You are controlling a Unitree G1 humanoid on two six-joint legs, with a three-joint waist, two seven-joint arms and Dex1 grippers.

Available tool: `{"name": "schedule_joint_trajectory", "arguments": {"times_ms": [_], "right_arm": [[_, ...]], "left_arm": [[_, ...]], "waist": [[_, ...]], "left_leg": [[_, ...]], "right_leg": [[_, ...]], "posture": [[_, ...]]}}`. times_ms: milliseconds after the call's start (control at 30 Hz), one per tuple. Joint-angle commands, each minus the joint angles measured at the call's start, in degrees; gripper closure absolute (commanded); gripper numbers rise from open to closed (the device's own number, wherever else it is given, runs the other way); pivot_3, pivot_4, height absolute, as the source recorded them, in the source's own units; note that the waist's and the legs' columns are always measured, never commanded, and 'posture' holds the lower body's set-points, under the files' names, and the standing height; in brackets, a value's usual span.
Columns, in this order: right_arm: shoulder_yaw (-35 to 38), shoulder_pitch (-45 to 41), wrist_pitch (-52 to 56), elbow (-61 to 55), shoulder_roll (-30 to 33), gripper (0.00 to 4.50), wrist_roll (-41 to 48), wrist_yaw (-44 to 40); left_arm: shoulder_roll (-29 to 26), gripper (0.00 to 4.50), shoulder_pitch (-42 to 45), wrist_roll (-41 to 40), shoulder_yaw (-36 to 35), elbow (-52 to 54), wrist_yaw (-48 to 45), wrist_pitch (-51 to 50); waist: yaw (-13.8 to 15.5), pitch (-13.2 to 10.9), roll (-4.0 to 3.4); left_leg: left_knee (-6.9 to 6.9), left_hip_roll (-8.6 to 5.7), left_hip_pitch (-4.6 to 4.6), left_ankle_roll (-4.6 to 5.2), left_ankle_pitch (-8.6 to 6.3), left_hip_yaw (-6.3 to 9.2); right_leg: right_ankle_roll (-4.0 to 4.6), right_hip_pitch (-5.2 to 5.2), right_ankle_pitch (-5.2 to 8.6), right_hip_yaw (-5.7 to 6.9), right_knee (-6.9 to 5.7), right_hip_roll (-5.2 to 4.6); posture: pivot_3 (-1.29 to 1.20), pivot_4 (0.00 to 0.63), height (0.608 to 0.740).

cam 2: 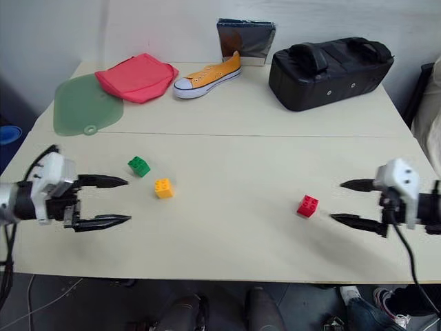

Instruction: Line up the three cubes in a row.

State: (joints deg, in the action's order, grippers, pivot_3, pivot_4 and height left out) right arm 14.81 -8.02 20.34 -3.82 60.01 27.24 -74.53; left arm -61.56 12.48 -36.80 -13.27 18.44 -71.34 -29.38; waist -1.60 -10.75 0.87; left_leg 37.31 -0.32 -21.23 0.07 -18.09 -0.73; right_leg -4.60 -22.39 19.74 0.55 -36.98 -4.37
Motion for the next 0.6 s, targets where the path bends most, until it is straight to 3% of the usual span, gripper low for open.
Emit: {"name": "schedule_joint_trajectory", "arguments": {"times_ms": [33, 200, 533, 600], "right_arm": [[-4.8, -3.1, 0.2, 0.5, -3.0, 0.00, -3.2, 4.1], [-8.4, -6.6, -0.5, 4.6, -6.3, 0.00, -7.4, 8.9], [-10.6, -6.7, -5.4, 10.8, -7.8, 0.00, -10.5, 8.4], [-10.6, -6.9, -6.0, 11.2, -8.5, 0.59, -10.0, 7.9]], "left_arm": [[-0.6, 0.03, 3.7, -3.9, 2.1, 3.3, -2.2, -3.2], [-0.1, 0.03, 5.5, -5.2, 3.1, 5.1, -2.5, -4.8], [1.9, 0.03, 10.1, -3.1, 5.4, 2.4, -1.9, -3.9], [2.3, 0.00, 11.3, -2.3, 6.4, 2.0, -2.1, -3.4]], "waist": [[0.0, 0.0, 0.00], [0.0, 0.0, -0.01], [0.2, 0.0, -0.01], [0.2, 0.0, -0.01]], "left_leg": [[0.00, 0.00, -0.03, -0.07, 0.04, 0.00], [0.02, 0.00, -0.10, -0.24, 0.19, -0.01], [0.11, 0.00, -0.11, -0.18, 0.24, -0.02], [0.12, 0.00, -0.11, -0.18, 0.24, -0.01]], "right_leg": [[0.00, -0.02, 0.00, 0.01, 0.00, 0.02], [0.00, -0.10, 0.00, 0.00, -0.02, 0.08], [-0.01, -0.06, -0.01, -0.01, -0.06, 0.10], [-0.02, -0.06, -0.01, -0.01, -0.08, 0.13]], "posture": [[0.00, 0.150, 0.740], [0.00, 0.150, 0.740], [0.00, 0.150, 0.740], [0.00, 0.150, 0.740]]}}
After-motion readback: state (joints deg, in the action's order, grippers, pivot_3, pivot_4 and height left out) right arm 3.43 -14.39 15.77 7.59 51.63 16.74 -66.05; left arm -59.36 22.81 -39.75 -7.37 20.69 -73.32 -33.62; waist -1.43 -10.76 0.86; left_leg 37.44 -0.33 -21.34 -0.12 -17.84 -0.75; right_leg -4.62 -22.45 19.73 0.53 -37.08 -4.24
